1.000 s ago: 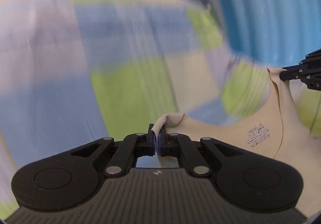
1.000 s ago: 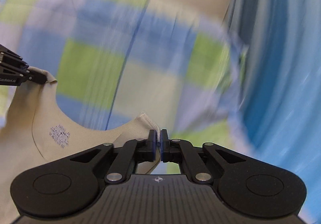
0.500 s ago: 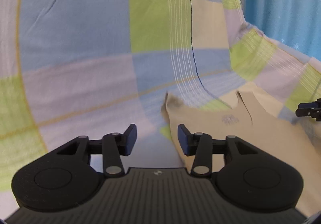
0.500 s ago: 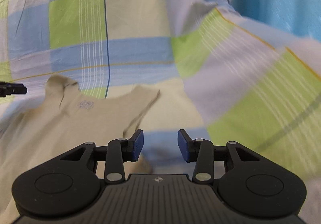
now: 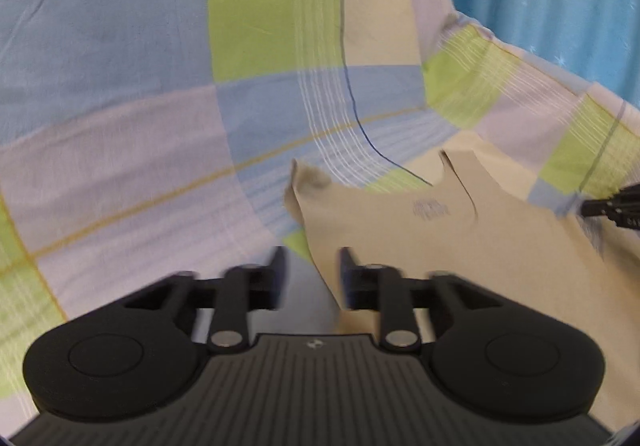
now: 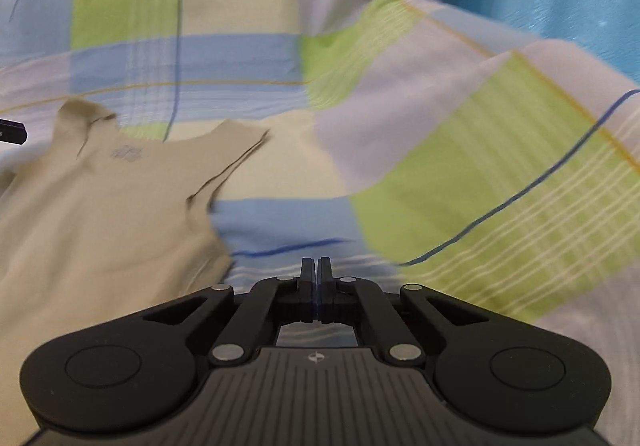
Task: Fold clothes
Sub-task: 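Lay the tank top flat on the sheet and open both grippers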
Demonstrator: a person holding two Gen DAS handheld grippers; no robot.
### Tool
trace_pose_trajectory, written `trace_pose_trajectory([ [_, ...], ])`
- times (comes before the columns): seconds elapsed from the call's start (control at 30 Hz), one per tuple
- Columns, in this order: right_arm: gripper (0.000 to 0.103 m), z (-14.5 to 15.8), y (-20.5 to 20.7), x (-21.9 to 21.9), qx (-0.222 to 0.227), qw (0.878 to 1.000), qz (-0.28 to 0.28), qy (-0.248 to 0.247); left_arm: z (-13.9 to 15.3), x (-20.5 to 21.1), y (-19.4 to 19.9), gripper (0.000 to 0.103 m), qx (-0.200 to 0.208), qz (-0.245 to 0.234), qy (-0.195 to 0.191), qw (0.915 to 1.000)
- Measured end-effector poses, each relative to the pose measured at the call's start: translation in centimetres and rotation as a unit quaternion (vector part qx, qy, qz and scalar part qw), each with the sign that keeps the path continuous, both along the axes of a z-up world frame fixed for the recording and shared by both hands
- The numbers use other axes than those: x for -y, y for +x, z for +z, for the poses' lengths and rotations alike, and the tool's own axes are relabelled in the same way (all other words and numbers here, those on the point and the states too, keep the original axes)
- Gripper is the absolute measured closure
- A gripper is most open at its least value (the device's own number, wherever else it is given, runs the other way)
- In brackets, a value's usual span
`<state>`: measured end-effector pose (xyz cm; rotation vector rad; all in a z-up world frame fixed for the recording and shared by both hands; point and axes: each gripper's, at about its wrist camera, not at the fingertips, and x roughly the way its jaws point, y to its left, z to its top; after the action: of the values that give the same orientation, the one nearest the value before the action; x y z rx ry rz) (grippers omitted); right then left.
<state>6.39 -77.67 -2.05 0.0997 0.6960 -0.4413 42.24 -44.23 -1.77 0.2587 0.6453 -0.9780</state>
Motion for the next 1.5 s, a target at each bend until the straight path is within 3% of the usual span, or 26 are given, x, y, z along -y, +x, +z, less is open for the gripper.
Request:
trace_pose_trajectory([
  [0.1, 0.102, 0.2, 0.1, -0.4, 0.019, 1.0, 0.017, 0.002, 0.1, 2.5, 3.2, 0.052, -0.032, -0.008, -0.02, 0.9993],
  [0.17, 0.102, 0.1, 0.7, -0.8, 0.024, 0.999, 0.029, -0.003, -0.3, 4.4, 4.6, 0.061, -0.051, -0.031, -0.008, 0.9982],
  [0.27, 0.101, -0.1, 1.7, -1.1, 0.034, 0.998, 0.043, -0.003, -1.1, 6.8, 5.6, 0.083, -0.058, -0.052, 0.033, 0.9964],
  [0.3, 0.101, 0.0, 2.0, -1.0, 0.038, 0.998, 0.044, 0.001, -1.3, 7.3, 5.9, 0.101, -0.065, -0.064, 0.032, 0.9953],
  [0.33, 0.097, 0.1, 2.3, -0.9, 0.042, 0.998, 0.045, 0.004, -1.3, 7.4, 6.2, 0.103, -0.079, -0.073, 0.007, 0.9942],
  [0.4, 0.095, 0.1, 2.8, -0.8, 0.048, 0.998, 0.048, 0.004, -1.0, 6.7, 7.4, 0.103, -0.125, -0.087, -0.094, 0.9838],
  [0.43, 0.095, 0.1, 3.1, -0.7, 0.05, 0.998, 0.049, 0.004, -1.1, 6.4, 7.9, 0.097, -0.137, -0.08, -0.127, 0.9791],
  [0.47, 0.095, 0.1, 3.4, -0.7, 0.051, 0.997, 0.052, 0.006, -1.3, 6.2, 8.4, 0.097, -0.144, -0.067, -0.151, 0.9757],
  [0.5, 0.095, 0.0, 3.7, -0.8, 0.051, 0.997, 0.055, 0.008, -1.5, 6.1, 8.7, 0.083, -0.146, -0.055, -0.157, 0.9753],
  [0.53, 0.095, 0.0, 3.9, -0.9, 0.05, 0.997, 0.058, 0.011, -1.8, 6.1, 8.9, 0.071, -0.145, -0.045, -0.145, 0.9777],
  [0.63, 0.094, -0.2, 4.7, -1.0, 0.05, 0.996, 0.066, 0.019, -2.7, 5.9, 8.9, 0.068, -0.139, -0.032, -0.103, 0.9844],
  [0.73, 0.086, -0.4, 5.5, -1.2, 0.049, 0.996, 0.074, 0.026, -3.2, 4.8, 8.3, 0.059, -0.124, -0.033, -0.082, 0.9883],
  [0.8, 0.086, -0.4, 6.0, -1.2, 0.052, 0.995, 0.08, 0.033, -3.2, 3.8, 7.9, 0.059, -0.119, -0.034, -0.081, 0.989],
  [0.97, 0.085, -0.2, 8.5, 0.9, 0.053, 0.995, 0.075, 0.042, -2.5, 3.3, 6.3, 0.059, -0.044, -0.044, -0.057, 0.9965],
  [1.0, 0.083, -0.3, 9.1, 1.7, 0.055, 0.995, 0.072, 0.047, -2.5, 3.6, 6.0, 0.06, -0.029, -0.049, -0.047, 0.9972],
  [1.07, 0.068, -0.7, 10.8, 3.5, 0.054, 0.995, 0.066, 0.06, -2.7, 4.6, 5.5, 0.062, -0.004, -0.055, -0.027, 0.9981],
  [1.1, 0.067, -0.9, 11.8, 4.4, 0.052, 0.994, 0.061, 0.067, -2.9, 5.1, 5.3, 0.064, 0.008, -0.057, -0.017, 0.9982],
  [1.17, 0.072, -1.7, 13.6, 5.9, 0.04, 0.993, 0.059, 0.094, -3.5, 6.2, 5.0, 0.079, 0.037, -0.051, 0.014, 0.9979],
  [1.2, 0.079, -2.0, 14.2, 6.3, 0.037, 0.993, 0.057, 0.093, -3.8, 6.6, 4.8, 0.089, 0.058, -0.047, 0.026, 0.9968],
  [1.23, 0.091, -2.1, 14.8, 6.4, 0.032, 0.995, 0.058, 0.079, -3.9, 6.8, 4.6, 0.09, 0.074, -0.045, 0.03, 0.9958],
  [1.27, 0.101, -2.1, 15.4, 6.4, 0.026, 0.996, 0.059, 0.061, -3.9, 7.0, 4.6, 0.09, 0.081, -0.041, 0.03, 0.9954],
  [1.33, 0.102, -1.9, 16.4, 6.4, 0.013, 0.998, 0.054, 0.027, -3.8, 7.1, 4.6, 0.09, 0.08, -0.037, 0.033, 0.9956],
  [1.37, 0.099, -1.8, 16.8, 6.6, 0.009, 0.999, 0.048, 0.018, -3.7, 7.1, 4.6, 0.089, 0.078, -0.038, 0.035, 0.9956],
  [1.43, 0.092, -1.1, 16.2, 6.6, 0.014, 0.999, 0.037, 0.018, -3.2, 6.3, 4.2, 0.075, 0.077, -0.037, 0.039, 0.9956],
  [1.5, 0.09, -0.2, 14.8, 5.2, 0.018, 0.999, 0.034, -0.002, -2.5, 5.3, 3.4, 0.069, 0.078, -0.026, 0.036, 0.996],
])
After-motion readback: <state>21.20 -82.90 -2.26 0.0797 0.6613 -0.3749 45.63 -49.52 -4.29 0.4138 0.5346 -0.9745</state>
